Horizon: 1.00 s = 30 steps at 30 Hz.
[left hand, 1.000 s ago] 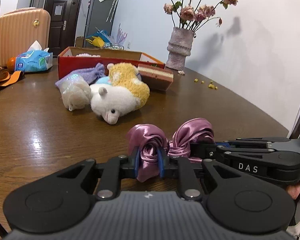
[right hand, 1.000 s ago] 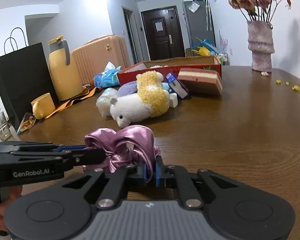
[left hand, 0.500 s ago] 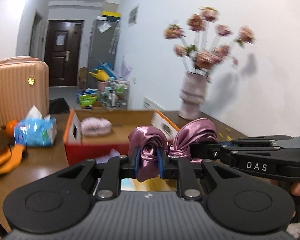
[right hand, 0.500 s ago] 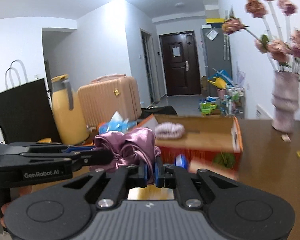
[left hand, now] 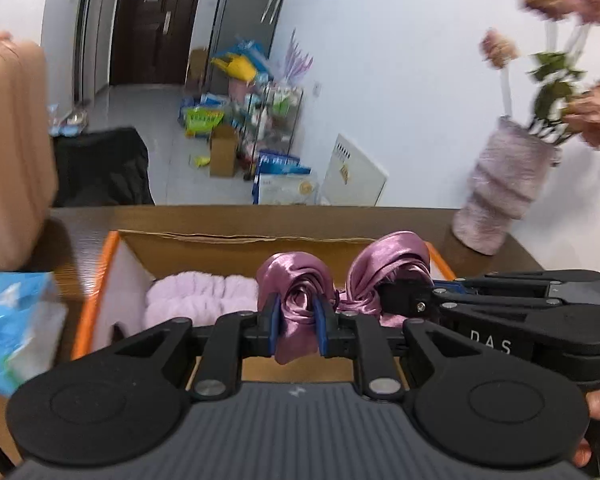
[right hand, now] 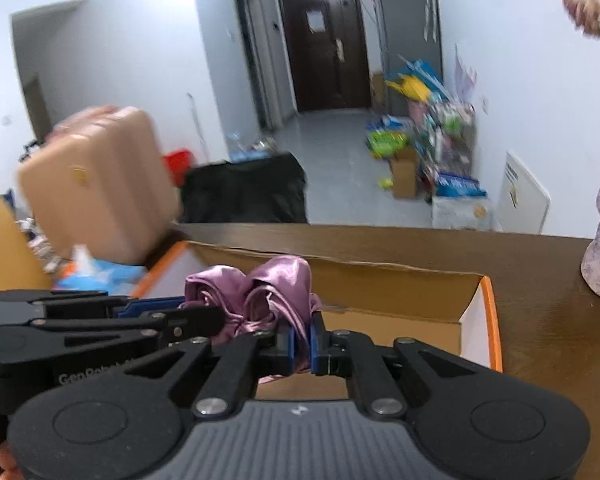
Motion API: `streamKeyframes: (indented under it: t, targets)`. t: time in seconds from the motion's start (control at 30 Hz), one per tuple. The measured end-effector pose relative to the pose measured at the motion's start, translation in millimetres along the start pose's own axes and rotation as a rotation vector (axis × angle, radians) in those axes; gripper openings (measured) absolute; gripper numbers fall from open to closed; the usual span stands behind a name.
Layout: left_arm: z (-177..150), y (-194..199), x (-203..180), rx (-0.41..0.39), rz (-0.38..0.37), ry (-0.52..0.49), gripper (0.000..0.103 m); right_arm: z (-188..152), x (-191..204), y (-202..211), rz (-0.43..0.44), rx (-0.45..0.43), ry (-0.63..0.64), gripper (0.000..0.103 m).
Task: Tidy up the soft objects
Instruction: 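Carry the pink scrunchie with the right tool into the box and release, then withdraw the right tool from the box back toward the plush toys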
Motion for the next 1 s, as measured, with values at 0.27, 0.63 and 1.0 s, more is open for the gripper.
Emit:
streamKeyframes:
  t: [0.27, 0.63, 1.0]
  targets:
    - [-0.3, -68.5, 14.0, 0.091, 0.052, 0.025, 0.032, 4.4, -38.2, -89.8, -0.081, 0.147, -0.082, 0.015]
    - [23.5, 12.0, 14.0, -0.035, 0.174, -0.067, 0.059, 21.5, -45.8, -20.0, -0.117, 0.051, -0.134, 0.049]
    - [53.0, 191.9, -1.9, -0.235, 0.305, -0.094, 0.078, 44.6, -11.2, 183.8, -0.193, -0.179, -0.003, 0.072]
Point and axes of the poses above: each gripper's, at about its wrist camera, not at the fingertips, and y roughly against the way its jaws point, x to its left, z to its top, the point moved 6 cm from there along -y, roughly the way its jaws point, and after that the axes turned 6 degrees about -y, right-handed, at the moved point
